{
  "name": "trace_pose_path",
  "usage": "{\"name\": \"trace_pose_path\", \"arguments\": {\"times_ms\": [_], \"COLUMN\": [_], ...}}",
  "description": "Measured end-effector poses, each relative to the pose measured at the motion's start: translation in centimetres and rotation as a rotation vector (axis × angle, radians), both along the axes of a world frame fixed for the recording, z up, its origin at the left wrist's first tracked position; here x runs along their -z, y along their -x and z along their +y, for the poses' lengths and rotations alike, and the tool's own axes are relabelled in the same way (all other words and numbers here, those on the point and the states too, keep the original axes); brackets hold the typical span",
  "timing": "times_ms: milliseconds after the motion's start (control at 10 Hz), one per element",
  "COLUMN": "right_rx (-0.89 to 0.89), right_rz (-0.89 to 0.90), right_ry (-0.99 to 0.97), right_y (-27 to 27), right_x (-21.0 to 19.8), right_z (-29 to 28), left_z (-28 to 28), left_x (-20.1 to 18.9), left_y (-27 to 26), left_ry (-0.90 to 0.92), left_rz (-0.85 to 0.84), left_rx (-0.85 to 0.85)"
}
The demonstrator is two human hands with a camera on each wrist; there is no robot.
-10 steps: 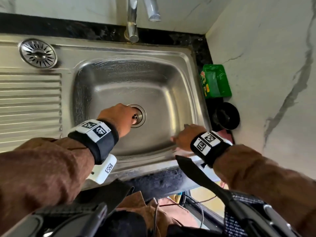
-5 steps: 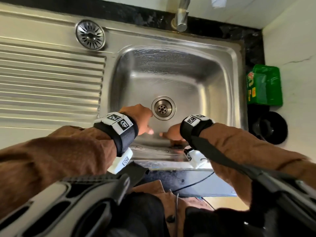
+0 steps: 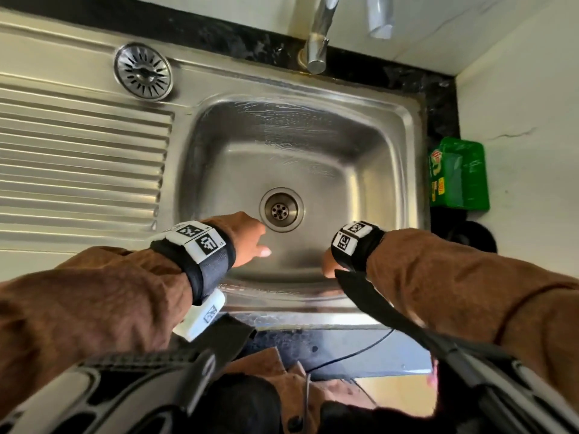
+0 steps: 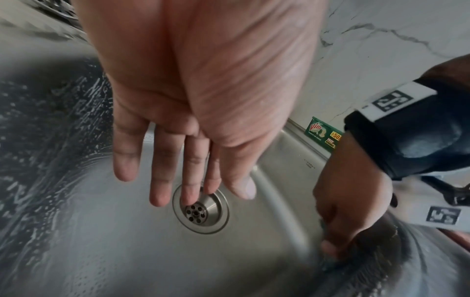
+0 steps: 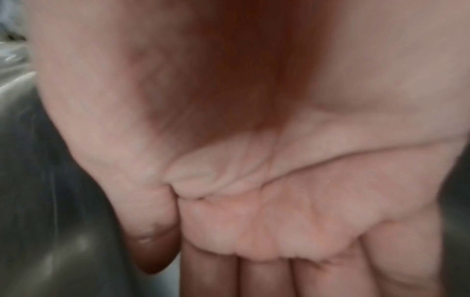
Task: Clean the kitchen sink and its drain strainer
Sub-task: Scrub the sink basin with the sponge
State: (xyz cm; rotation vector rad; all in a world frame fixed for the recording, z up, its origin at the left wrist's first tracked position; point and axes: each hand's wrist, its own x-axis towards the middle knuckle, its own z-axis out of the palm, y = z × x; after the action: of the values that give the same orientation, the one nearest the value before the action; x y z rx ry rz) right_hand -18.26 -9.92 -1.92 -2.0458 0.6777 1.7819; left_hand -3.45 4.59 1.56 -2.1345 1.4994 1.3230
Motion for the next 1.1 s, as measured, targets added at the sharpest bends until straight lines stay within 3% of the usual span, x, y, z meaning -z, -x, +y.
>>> {"name": "trace_pose_path", "arguments": {"times_ms": [100,200,300,500,600,700,800,900,1000,1100], "right_rx": [-0.191,-0.427,-0.574,-0.515,-0.550,-0.664,-0.574,-0.485,-0.534,-0.521], "right_rz": [0.155,-0.066,-0.102,-0.040,-0.191,-0.125,-0.046,-0.175,-0.261,-0.263], "right_ry": [0.248,0.424,0.494,0.232,0.480,0.506,0.310,0.396,0.580,0.581], "right_y": [2.5,3.4,3.2,3.7,2.3,3.1,4.4,3.4,2.6,4.2], "right_x": [-3.2,-2.7,-3.1,-5.6,-5.1,-4.7,-5.2,-5.9,-6.2,-5.7], "right_z": [-3.7,-5.9,-8.6,-7.1,-10.0,-9.3,-7.3,-8.7,-9.5,-8.5], "left_z": [-1.4,-2.1,-2.6,-1.8,-1.2,-0.4,-0.2,0.1,0.4,0.6], "left_x": [0.7,1.0,1.6,1.3,1.3,1.2,1.0,0.6,0.3,-0.3], "left_y": [-0.1,0.0,0.1,-0.5,-0.3,0.0,0.3,0.8,1.1,1.0], "left_ry": [0.065,0.107,0.155,0.199,0.195,0.192,0.213,0.264,0.282,0.304], "left_rz": [-0.042,-0.065,-0.070,-0.086,-0.102,-0.088,-0.090,-0.100,-0.102,-0.095], "left_rx": [0.015,0.022,0.034,0.030,0.046,0.035,0.028,0.021,0.020,0.012]}}
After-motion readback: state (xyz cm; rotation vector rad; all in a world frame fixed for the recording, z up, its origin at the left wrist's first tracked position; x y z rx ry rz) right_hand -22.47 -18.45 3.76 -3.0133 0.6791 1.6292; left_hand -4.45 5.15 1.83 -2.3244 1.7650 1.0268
